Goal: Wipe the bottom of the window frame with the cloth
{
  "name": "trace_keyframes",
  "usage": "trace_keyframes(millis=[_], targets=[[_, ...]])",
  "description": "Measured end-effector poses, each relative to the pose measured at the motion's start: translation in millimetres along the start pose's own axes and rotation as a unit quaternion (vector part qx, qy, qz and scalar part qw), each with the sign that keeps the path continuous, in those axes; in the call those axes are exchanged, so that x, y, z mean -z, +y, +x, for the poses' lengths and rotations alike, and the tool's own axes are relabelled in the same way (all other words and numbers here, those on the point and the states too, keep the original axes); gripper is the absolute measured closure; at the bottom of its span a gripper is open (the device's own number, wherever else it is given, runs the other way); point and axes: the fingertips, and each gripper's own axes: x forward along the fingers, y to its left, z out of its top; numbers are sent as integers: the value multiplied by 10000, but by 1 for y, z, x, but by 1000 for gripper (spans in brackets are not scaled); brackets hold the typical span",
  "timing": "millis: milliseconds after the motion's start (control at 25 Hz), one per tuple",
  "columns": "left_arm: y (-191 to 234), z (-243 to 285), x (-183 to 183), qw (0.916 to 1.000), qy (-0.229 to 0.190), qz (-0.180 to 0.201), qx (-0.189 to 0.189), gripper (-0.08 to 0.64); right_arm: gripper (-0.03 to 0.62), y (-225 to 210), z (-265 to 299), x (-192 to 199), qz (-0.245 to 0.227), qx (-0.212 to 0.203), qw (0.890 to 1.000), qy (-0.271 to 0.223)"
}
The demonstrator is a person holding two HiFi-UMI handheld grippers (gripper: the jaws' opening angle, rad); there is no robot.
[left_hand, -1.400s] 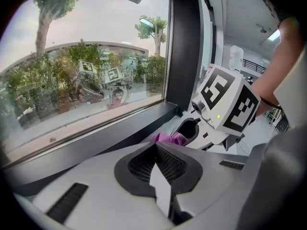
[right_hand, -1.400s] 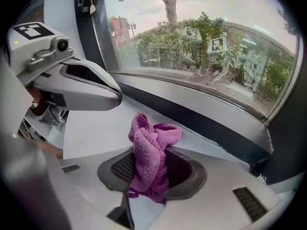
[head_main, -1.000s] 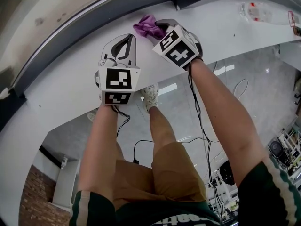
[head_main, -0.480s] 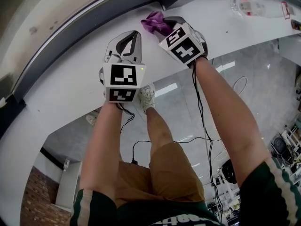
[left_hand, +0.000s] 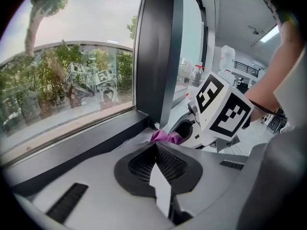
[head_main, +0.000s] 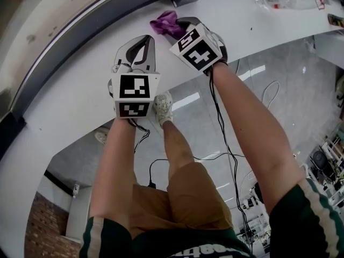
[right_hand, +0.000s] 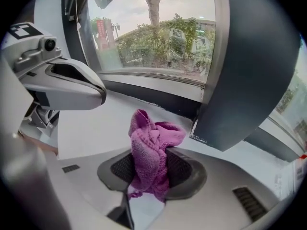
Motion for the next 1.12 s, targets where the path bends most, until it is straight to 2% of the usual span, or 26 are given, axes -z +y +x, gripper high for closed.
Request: trace_keyframes(millis=[240, 640, 920, 1120], targets=[[-13, -1, 7, 10000, 24, 25, 75, 551, 431, 6, -6, 9, -12, 204, 9998, -30], [-31, -15, 29, 9999, 73, 20, 106, 551, 431, 27, -21, 37, 117, 284, 9995, -43], [-42, -29, 44, 9996, 199, -15, 174, 551, 431, 49, -34, 65, 410, 306, 9987, 69], [-44, -38, 48, 9996, 184, 8, 203, 551, 431, 50, -35, 68, 712, 436, 9964, 144]])
